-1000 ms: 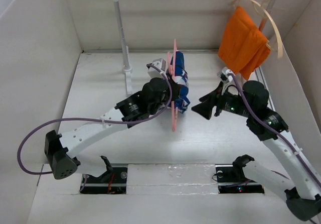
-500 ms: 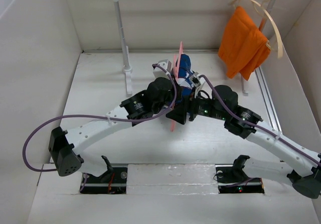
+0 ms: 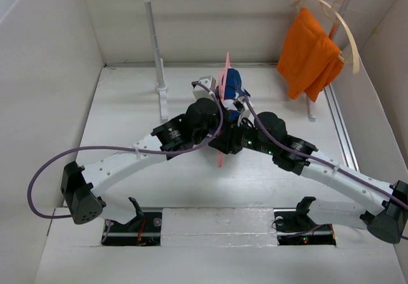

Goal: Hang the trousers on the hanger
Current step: Place the hanger at the clothesline.

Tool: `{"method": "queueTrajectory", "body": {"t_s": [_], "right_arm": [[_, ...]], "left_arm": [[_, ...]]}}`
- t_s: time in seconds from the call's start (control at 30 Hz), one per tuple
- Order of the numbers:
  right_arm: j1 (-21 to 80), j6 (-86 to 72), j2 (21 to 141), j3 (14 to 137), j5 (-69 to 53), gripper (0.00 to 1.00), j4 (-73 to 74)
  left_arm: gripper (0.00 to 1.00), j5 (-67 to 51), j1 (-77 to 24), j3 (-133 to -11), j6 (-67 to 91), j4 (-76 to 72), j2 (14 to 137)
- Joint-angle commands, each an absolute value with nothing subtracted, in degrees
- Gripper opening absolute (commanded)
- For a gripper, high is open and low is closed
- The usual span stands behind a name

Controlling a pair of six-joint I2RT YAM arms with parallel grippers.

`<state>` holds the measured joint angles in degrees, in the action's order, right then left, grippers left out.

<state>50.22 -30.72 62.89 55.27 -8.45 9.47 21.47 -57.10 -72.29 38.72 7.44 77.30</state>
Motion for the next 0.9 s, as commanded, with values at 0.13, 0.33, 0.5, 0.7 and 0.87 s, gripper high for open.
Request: {"method": "queueTrajectory", "body": {"t_s": [0.13,0.33,0.5,0.7,0.87], "right_arm": [[50.5,-30.9,61.8,54.3,-8.0,0.04,0.9],[50.5,-31.9,56.7,56.6,-7.6,0.0,2.6],[45.8,-30.8,55.6,59.3,-11.3,0.0,4.1],[38.6,-30.1,56.2,59.9,-17.7,0.0,1.0],[30.8,-29.0,57.4,65.3,-23.5,0.0,-1.3]], "left_arm": [[0.0,21.9,-57.3,-75.2,39.3,-2.0,72.0],[0.0,18.1,-54.7,-75.7,39.1,-1.2,70.2],[0.45,14.2,-51.8,-80.0,38.0,-0.8,69.6],[0.61,12.7,-51.8,-86.6,35.3,1.7,69.5],[0.62,12.8,-51.2,-87.5,34.5,2.0,66.8]]}}
